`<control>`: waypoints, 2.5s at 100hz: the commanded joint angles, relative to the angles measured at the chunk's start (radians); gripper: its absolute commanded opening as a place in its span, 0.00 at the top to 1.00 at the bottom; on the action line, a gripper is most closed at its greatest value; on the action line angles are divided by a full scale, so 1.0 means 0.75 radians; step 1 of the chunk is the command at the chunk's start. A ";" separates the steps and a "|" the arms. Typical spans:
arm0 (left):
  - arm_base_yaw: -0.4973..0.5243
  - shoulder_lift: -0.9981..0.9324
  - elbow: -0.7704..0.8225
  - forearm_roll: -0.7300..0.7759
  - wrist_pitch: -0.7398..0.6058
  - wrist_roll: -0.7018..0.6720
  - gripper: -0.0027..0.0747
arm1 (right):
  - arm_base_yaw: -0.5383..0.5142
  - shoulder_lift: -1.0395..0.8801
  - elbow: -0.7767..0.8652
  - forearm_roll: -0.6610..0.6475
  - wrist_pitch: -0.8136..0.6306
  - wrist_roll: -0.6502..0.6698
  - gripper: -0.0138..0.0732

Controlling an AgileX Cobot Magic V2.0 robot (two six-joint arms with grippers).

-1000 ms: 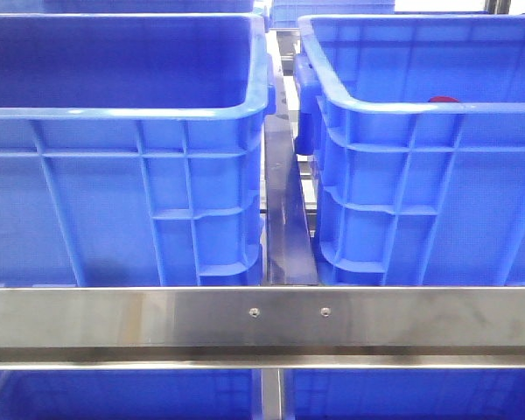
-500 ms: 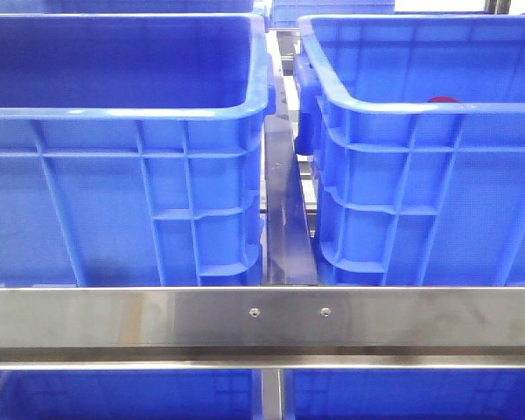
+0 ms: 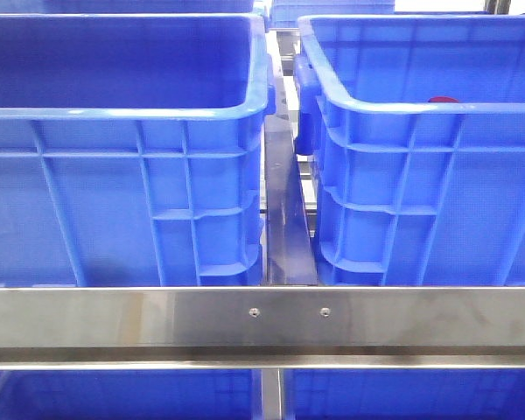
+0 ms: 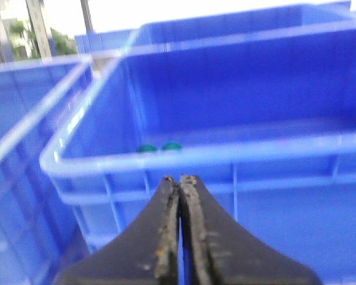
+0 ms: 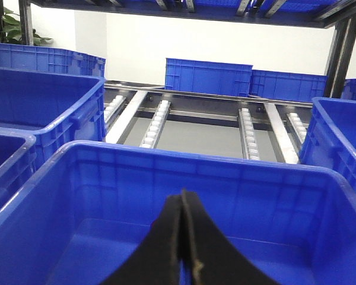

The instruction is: Pick red and yellow buttons and place in box

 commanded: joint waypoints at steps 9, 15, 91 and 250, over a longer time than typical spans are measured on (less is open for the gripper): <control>-0.018 -0.046 0.068 -0.012 -0.188 -0.011 0.99 | 0.001 -0.001 -0.034 0.131 0.041 -0.001 0.92; -0.024 -0.046 0.068 -0.012 -0.193 -0.011 0.99 | 0.001 -0.001 -0.034 0.131 0.041 -0.001 0.92; -0.029 -0.046 0.068 -0.017 -0.193 -0.011 0.99 | 0.001 -0.001 -0.034 0.131 0.041 -0.001 0.92; -0.029 -0.046 0.068 -0.017 -0.193 -0.011 0.99 | 0.182 -0.178 0.053 -2.470 -0.218 2.415 0.92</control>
